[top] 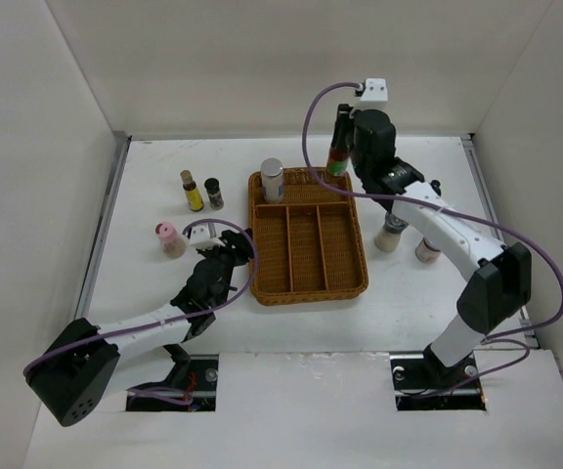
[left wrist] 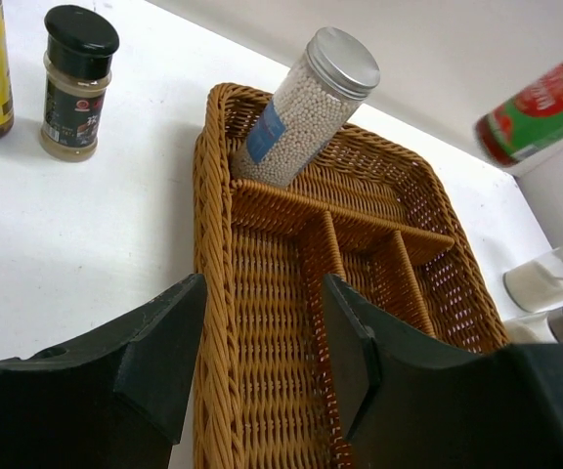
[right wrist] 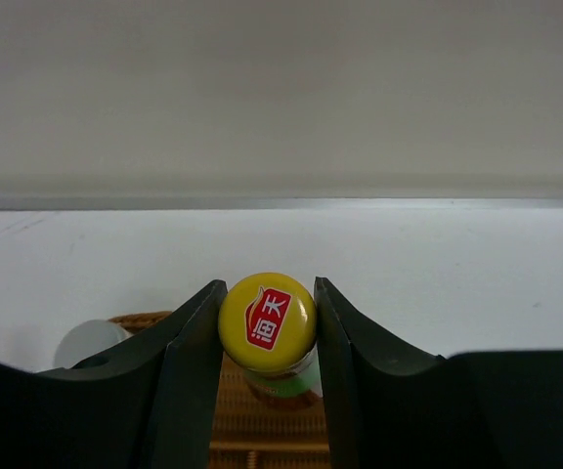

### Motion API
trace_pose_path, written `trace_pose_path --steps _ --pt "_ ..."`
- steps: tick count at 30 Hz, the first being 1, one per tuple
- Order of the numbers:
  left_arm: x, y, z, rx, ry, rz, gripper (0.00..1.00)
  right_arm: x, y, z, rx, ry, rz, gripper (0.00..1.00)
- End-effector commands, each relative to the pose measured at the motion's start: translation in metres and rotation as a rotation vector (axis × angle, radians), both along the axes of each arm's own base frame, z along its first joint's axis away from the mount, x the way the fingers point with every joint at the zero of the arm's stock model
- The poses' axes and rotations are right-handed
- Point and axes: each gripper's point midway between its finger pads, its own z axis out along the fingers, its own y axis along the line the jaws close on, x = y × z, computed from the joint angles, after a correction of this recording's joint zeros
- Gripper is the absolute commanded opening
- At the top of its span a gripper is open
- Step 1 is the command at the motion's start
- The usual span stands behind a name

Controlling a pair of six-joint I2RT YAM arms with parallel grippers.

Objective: Organize the condiment bottles

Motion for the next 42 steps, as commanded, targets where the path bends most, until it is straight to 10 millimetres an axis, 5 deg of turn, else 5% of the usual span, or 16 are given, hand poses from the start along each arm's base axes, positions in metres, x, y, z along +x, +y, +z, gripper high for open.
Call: trace_pose_path --steps 1,12,22,28,35,42 --pt "0.001 -0.003 0.014 -0.055 -0.044 -0.012 0.49 0.015 0.027 0.042 0.108 -0.136 0.036 0.26" --pt "0.003 -0.006 0.011 -0.05 -0.032 -0.028 0.5 0.03 0.098 -0.016 0.084 -0.048 0.126 0.26" --pt "0.003 -0.006 0.01 -0.056 -0.029 -0.031 0.5 0.019 0.112 -0.091 0.068 0.083 0.139 0.31" --pt "0.004 -0.006 0.011 -0.059 -0.03 -0.031 0.5 0.007 0.11 -0.123 0.073 0.138 0.14 0.42" --pt "0.004 -0.007 0.01 -0.058 -0.028 -0.034 0.5 -0.004 0.106 -0.105 0.092 0.101 0.147 0.8" --pt "0.003 -0.007 0.011 -0.061 -0.031 -0.034 0.5 -0.021 0.096 -0.045 0.126 0.005 0.166 0.93"
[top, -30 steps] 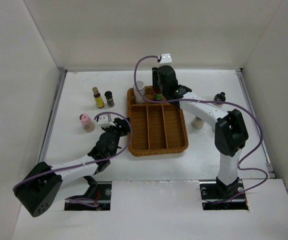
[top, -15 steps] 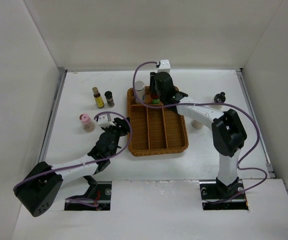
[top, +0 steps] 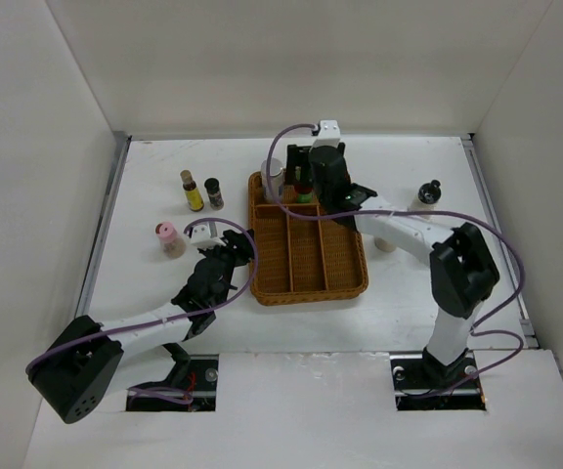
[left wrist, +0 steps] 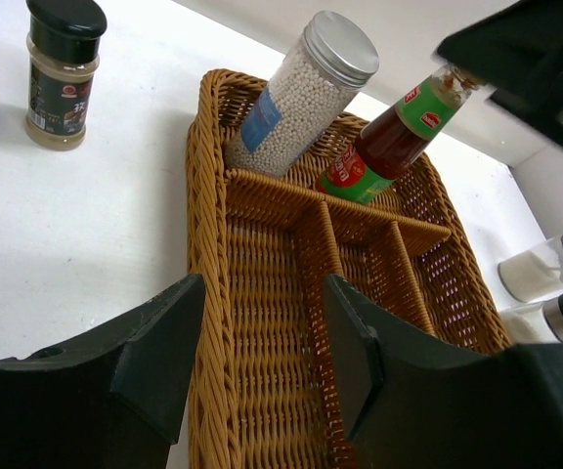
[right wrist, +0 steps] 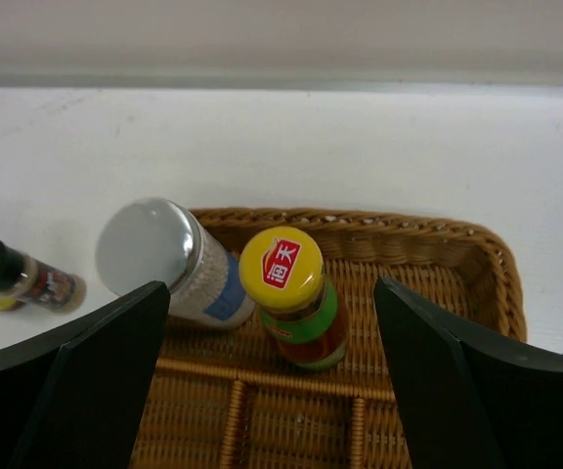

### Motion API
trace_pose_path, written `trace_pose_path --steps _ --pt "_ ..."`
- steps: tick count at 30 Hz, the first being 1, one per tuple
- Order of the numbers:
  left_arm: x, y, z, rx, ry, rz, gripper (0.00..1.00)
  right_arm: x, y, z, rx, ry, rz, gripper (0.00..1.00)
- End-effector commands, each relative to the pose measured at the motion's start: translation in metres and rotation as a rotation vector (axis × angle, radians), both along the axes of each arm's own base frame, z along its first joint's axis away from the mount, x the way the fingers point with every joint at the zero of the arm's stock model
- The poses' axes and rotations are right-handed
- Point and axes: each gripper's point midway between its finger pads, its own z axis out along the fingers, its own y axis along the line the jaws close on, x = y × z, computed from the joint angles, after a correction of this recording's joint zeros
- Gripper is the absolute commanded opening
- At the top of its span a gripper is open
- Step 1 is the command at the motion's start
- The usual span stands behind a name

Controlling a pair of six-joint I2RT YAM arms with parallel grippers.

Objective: Organize the condiment bottles

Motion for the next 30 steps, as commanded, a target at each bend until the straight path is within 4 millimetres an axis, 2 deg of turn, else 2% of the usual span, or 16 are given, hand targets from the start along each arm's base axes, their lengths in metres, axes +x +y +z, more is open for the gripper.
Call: trace_pose_path --steps 1,3,4,6,7,8,10,12,14,16,18,19,23,25,27,30 --pt "0.002 -0.002 0.016 -0.049 -0.046 -0.006 0.5 -0.019 -0.009 0.092 0.114 -0.168 0.01 0.93" --pt "0.001 -0.002 0.018 -0.054 -0.051 -0.009 0.5 -0.033 -0.022 0.106 0.137 -0.19 0.001 0.94" --pt "0.001 -0.002 0.019 -0.056 -0.054 -0.01 0.51 -0.044 -0.036 0.111 0.153 -0.202 -0.017 0.94" --pt "0.001 -0.002 0.02 -0.056 -0.054 -0.01 0.52 -0.058 -0.066 0.105 0.166 -0.204 -0.072 0.94" --pt "0.001 -0.003 0.019 -0.057 -0.052 -0.011 0.53 -0.065 -0.088 0.094 0.164 -0.19 -0.128 0.91" --pt "0.0 -0.004 0.02 -0.058 -0.053 -0.017 0.53 -0.072 -0.112 0.079 0.154 -0.168 -0.198 0.84" --pt "-0.001 -0.008 0.021 -0.06 -0.053 -0.028 0.54 -0.091 -0.164 0.046 0.131 -0.116 -0.368 0.61" --pt "-0.001 -0.012 0.018 -0.055 -0.047 -0.039 0.55 -0.11 -0.201 0.021 0.096 -0.087 -0.488 0.45" --pt "0.0 -0.015 0.014 -0.052 -0.034 -0.04 0.55 -0.124 -0.229 0.008 0.065 -0.07 -0.57 0.4" --pt "0.0 -0.02 0.011 -0.056 -0.025 -0.055 0.55 -0.13 -0.245 0.0 0.048 -0.053 -0.605 0.48" --pt "-0.001 -0.023 0.012 -0.059 -0.025 -0.07 0.55 -0.14 -0.26 -0.003 0.05 -0.048 -0.655 0.73" --pt "-0.001 -0.023 0.012 -0.06 -0.025 -0.07 0.55 -0.146 -0.269 -0.004 0.059 -0.053 -0.692 0.81" --pt "-0.002 -0.021 0.013 -0.071 -0.028 -0.07 0.55 -0.161 -0.314 -0.017 0.09 -0.056 -0.831 0.83" --pt "-0.003 -0.021 0.014 -0.076 -0.03 -0.072 0.55 -0.165 -0.334 -0.031 0.077 -0.025 -0.888 0.87" --pt "-0.003 -0.021 0.014 -0.076 -0.029 -0.072 0.55 -0.167 -0.341 -0.048 0.074 0.024 -0.901 0.89" --pt "-0.005 -0.025 0.014 -0.084 -0.025 -0.088 0.55 -0.163 -0.341 -0.073 0.059 0.122 -0.866 0.93"
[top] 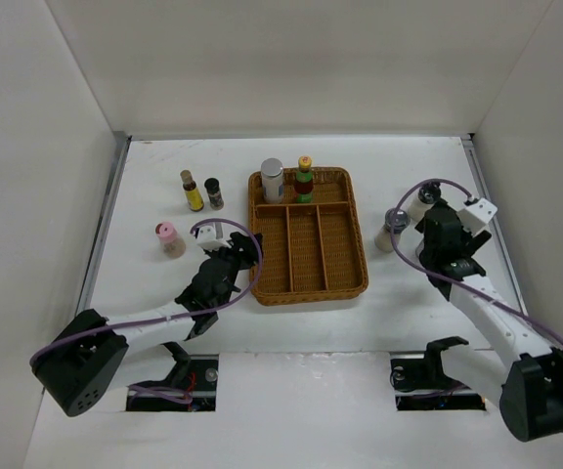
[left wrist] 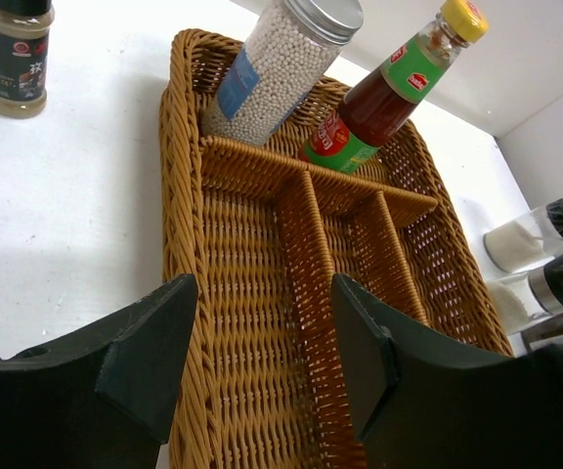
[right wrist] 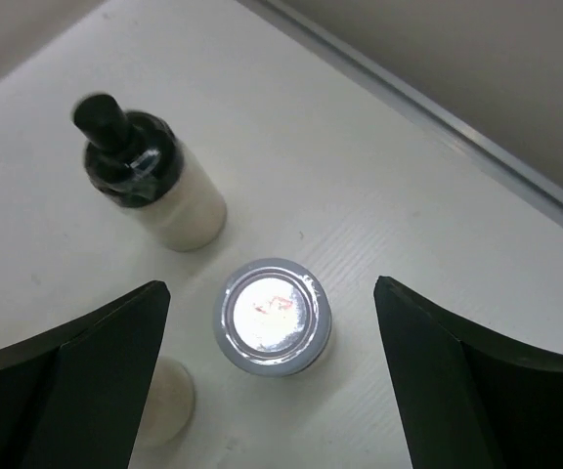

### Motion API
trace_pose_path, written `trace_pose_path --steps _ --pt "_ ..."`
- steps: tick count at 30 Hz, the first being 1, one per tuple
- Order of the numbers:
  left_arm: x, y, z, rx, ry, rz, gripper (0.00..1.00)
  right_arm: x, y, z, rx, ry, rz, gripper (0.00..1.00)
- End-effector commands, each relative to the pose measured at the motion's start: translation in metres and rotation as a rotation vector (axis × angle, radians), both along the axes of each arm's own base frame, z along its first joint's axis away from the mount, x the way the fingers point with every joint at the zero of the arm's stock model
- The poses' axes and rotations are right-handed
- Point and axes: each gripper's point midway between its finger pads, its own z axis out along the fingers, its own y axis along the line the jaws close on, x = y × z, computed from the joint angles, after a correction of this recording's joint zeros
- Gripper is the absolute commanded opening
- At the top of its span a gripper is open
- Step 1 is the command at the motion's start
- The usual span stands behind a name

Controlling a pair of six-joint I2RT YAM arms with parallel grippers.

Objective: Organize the condiment bottles

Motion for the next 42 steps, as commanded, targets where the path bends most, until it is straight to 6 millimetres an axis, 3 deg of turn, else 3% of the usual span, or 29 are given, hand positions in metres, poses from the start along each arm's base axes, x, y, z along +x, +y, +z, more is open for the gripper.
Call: trace_pose_path --steps 1,12,14,16,19,23,26,29,33,38,42 --pt "-0.001 -0.009 0.028 -0.08 -0.064 -0.032 0.55 0.003 0.006 -0.028 0.051 0.084 0.048 0.93" --pt "-0.003 -0.009 0.029 -0.089 -0.063 -0.035 0.55 0.027 0.003 -0.066 0.107 0.176 0.091 0.92" --pt "-0.003 -0.011 0.029 -0.088 -0.062 -0.041 0.55 0.033 0.005 -0.073 0.12 0.182 0.102 0.89" --pt "-0.003 -0.012 0.026 -0.083 -0.056 -0.041 0.55 0.037 0.003 -0.071 0.12 0.167 0.088 0.73" --pt "-0.002 -0.01 0.026 -0.082 -0.055 -0.036 0.55 0.032 -0.007 -0.044 0.065 0.092 0.029 0.55" --pt "-0.002 -0.011 0.024 -0.08 -0.053 -0.036 0.55 0.017 -0.01 0.018 -0.015 -0.05 -0.013 0.49" --pt "-0.001 -0.011 0.024 -0.08 -0.052 -0.036 0.55 0.009 -0.001 0.071 -0.037 -0.158 0.021 0.47" --pt "-0.001 -0.008 0.027 -0.085 -0.06 -0.027 0.56 0.015 0.032 0.113 -0.05 -0.228 0.142 0.46" --pt "0.001 -0.005 0.025 -0.081 -0.057 -0.018 0.56 0.054 0.121 0.144 -0.044 -0.259 0.443 0.46" --pt "0.003 -0.003 0.022 -0.074 -0.05 -0.012 0.55 0.123 0.209 0.136 -0.018 -0.248 0.658 0.45" --pt "0.001 -0.003 0.024 -0.075 -0.056 -0.012 0.55 0.17 0.244 0.119 -0.01 -0.223 0.705 0.45"
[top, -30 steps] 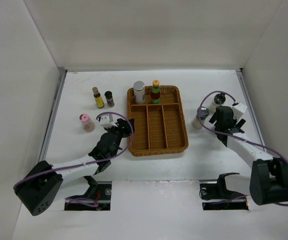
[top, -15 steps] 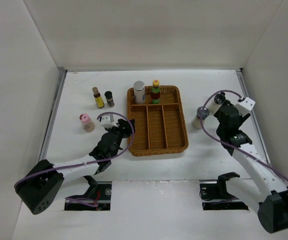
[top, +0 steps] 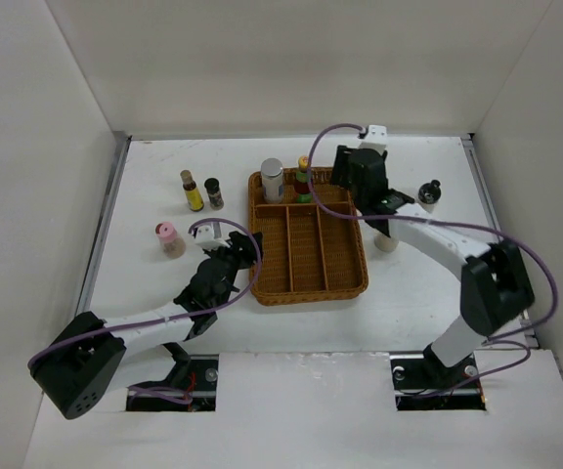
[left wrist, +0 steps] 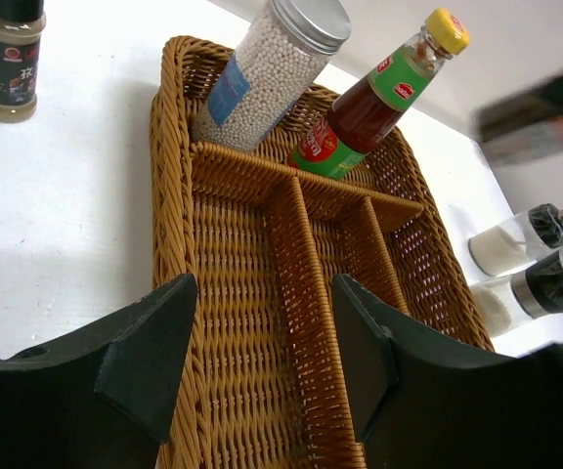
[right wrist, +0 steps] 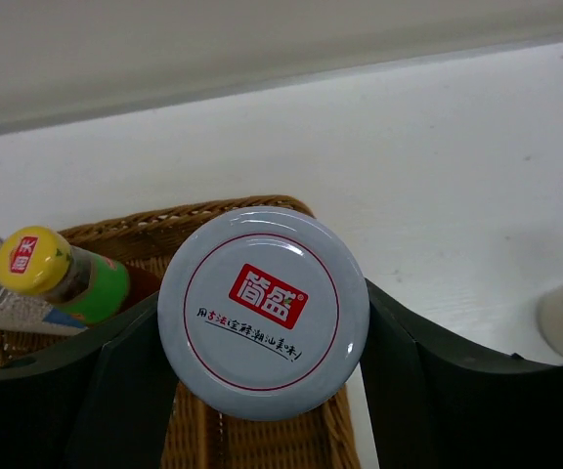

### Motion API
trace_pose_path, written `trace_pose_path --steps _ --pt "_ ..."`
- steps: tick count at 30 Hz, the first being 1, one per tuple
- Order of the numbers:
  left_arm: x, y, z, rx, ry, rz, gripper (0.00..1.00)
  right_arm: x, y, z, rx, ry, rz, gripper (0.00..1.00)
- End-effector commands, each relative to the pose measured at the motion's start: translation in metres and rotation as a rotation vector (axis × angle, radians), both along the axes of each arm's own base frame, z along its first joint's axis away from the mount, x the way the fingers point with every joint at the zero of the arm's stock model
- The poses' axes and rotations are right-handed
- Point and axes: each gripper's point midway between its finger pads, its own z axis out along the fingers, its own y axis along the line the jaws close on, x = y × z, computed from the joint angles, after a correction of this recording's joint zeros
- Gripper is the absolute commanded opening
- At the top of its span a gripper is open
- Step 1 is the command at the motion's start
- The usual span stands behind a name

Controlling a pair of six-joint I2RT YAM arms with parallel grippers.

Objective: Organize the condiment bottles

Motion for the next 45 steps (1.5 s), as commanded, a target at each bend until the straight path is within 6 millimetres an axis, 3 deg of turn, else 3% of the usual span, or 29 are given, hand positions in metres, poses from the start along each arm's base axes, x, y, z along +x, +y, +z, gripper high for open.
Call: trace_pose_path --steps 1,5,10,19,25,30,34,40,45 --pt "0.003 -0.001 0.017 -0.047 -0.045 0.001 0.55 0.04 0.035 0.044 0.084 -0.142 0.076 0.45" --pt "0.002 0.0 0.017 -0.047 -0.045 0.002 0.55 0.067 0.057 0.022 0.083 -0.108 0.11 0.45" --pt "0.003 -0.001 0.016 -0.043 -0.042 0.001 0.55 0.081 0.066 0.003 0.076 -0.078 0.11 0.46" --pt "0.004 -0.001 0.015 -0.04 -0.039 0.001 0.55 0.072 0.054 -0.061 0.076 0.04 0.073 0.48" --pt "0.004 -0.002 0.014 -0.039 -0.036 -0.002 0.55 0.066 0.048 -0.08 0.049 0.107 0.071 0.56" --pt "0.004 -0.001 0.016 -0.042 -0.041 0.001 0.55 0.063 0.044 -0.089 0.033 0.151 0.068 0.75" --pt "0.004 -0.001 0.017 -0.044 -0.043 0.002 0.55 0.059 0.037 -0.079 0.065 0.133 0.069 0.88" --pt "0.004 -0.002 0.016 -0.04 -0.041 -0.003 0.55 0.033 0.03 -0.019 0.136 0.036 0.11 0.95" --pt "0.003 -0.003 0.015 -0.04 -0.041 -0.007 0.55 -0.008 -0.013 0.009 0.154 -0.031 0.053 0.93"
